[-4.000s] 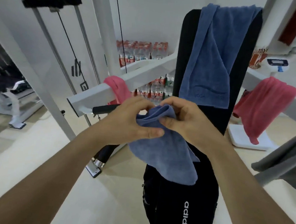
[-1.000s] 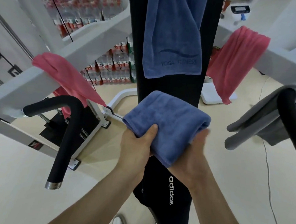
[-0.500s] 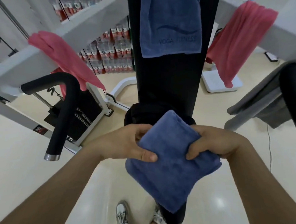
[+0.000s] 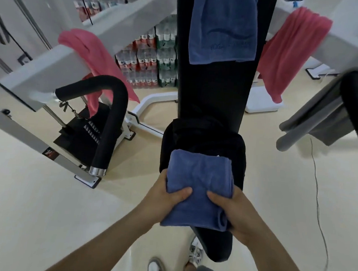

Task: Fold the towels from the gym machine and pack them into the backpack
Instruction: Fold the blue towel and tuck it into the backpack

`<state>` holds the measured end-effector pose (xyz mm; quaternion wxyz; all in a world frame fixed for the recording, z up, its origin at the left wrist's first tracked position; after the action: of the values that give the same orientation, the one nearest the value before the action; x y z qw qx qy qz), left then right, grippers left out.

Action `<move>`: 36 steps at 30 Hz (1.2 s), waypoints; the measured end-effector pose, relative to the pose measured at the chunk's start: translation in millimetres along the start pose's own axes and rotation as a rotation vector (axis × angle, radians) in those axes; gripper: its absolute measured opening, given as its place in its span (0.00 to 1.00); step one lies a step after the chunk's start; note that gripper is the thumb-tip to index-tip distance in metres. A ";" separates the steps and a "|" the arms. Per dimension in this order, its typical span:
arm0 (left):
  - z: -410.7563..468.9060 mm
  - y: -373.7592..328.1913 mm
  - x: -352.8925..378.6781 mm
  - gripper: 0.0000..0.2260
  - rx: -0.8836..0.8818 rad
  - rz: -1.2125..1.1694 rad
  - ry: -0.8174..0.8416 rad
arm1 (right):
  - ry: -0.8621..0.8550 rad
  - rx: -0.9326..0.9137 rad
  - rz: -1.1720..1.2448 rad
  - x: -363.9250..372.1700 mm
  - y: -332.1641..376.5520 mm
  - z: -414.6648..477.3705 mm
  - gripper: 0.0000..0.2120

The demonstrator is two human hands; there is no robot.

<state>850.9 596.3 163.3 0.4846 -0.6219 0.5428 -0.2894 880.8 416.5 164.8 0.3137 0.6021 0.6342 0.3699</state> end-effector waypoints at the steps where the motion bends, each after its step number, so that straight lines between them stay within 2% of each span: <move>1: 4.6 3.2 -3.0 0.16 -0.043 0.013 0.019 | -0.064 -0.074 -0.080 1.5 4.7 -3.4 0.11; 3: 25.2 8.8 -8.4 0.14 0.027 0.181 -0.011 | -0.141 -0.202 -0.238 -7.9 17.2 -1.7 0.12; 6: 71.4 1.7 -7.6 0.11 0.377 0.616 -0.101 | -0.104 -0.265 -0.618 -31.1 40.8 17.3 0.08; 8: 100.8 -1.1 8.3 0.13 0.508 0.748 -0.041 | -0.108 -0.276 -0.837 -45.1 54.1 35.2 0.09; 10: 130.5 8.3 35.3 0.21 0.520 0.861 0.055 | -0.177 -0.325 -0.909 -52.4 66.7 54.5 0.12; 12: 157.9 24.7 65.1 0.32 0.468 0.980 0.136 | -0.284 -0.385 -0.905 -54.2 77.8 74.0 0.09; 14: 180.8 39.9 88.2 0.41 0.401 1.109 0.123 | -0.393 -0.424 -0.799 -58.7 84.7 96.0 0.07; 15: 187.6 43.7 96.4 0.41 0.383 1.155 0.083 | -0.435 -0.429 -0.717 -62.0 87.5 106.9 0.05; 16: 191.3 43.9 102.8 0.36 0.403 1.203 0.027 | -0.474 -0.417 -0.618 -66.7 90.2 119.5 0.04; 18: 189.7 34.1 112.9 0.19 0.593 1.265 -0.053 | -0.525 -0.350 -0.425 -75.2 95.0 144.9 0.03; 19: 185.4 30.7 115.3 0.13 0.671 1.254 -0.022 | -0.520 -0.308 -0.317 -77.2 95.5 155.4 0.04; 20: 179.2 30.1 115.5 0.11 0.711 1.225 0.069 | -0.487 -0.262 -0.182 -77.9 92.2 166.4 0.03; 22: 159.8 30.7 110.4 0.14 0.697 1.180 0.330 | -0.398 -0.177 0.054 -75.3 77.0 183.9 0.02; 24: 138.5 30.0 103.6 0.19 0.584 1.142 0.578 | -0.365 -0.167 -0.036 -70.4 51.6 195.2 0.03; 26: 130.5 20.1 96.8 0.21 0.435 1.050 0.739 | -0.367 -0.179 -0.304 -67.1 26.8 197.7 0.07; 27: 133.5 11.0 94.1 0.18 0.405 0.972 0.729 | -0.367 -0.199 -0.438 -66.2 19.3 196.2 0.11; 28: 143.3 -1.4 90.7 0.14 0.439 0.884 0.616 | -0.356 -0.238 -0.554 -66.3 14.7 193.4 0.14; 30: 175.7 -27.8 78.5 0.11 0.658 0.817 0.103 | -0.298 -0.376 -0.814 -64.6 13.2 180.5 0.15; 31: 191.0 -36.9 72.1 0.14 0.715 0.898 -0.126 | -0.243 -0.431 -0.957 -63.9 12.3 172.2 0.12; 32: 205.2 -41.1 67.8 0.17 0.697 0.999 -0.243 | -0.177 -0.485 -1.114 -63.1 10.2 163.8 0.08; 33: 216.4 -42.6 66.4 0.20 0.637 1.089 -0.241 | -0.112 -0.534 -1.256 -61.6 6.5 155.2 0.08; 34: 223.6 -42.8 67.2 0.22 0.577 1.167 -0.190 | -0.040 -0.599 -1.362 -60.0 2.6 145.6 0.13; 36: 232.1 -45.1 70.2 0.22 0.588 1.223 -0.149 | 0.106 -0.706 -1.456 -59.3 -3.8 128.4 0.18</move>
<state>1091.4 593.5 108.8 0.7458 -0.0641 0.6607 -0.0555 991.7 369.2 90.8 0.6166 -0.1145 0.7271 0.2793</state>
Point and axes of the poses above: each hand's wrist, its own z-axis towards the middle knuckle, its own x-axis out of the palm, y = z × x, the point moved 3 cm from there along z, towards the middle knuckle, and after that the axes turned 14 degrees about -y, right-handed, at the moved point
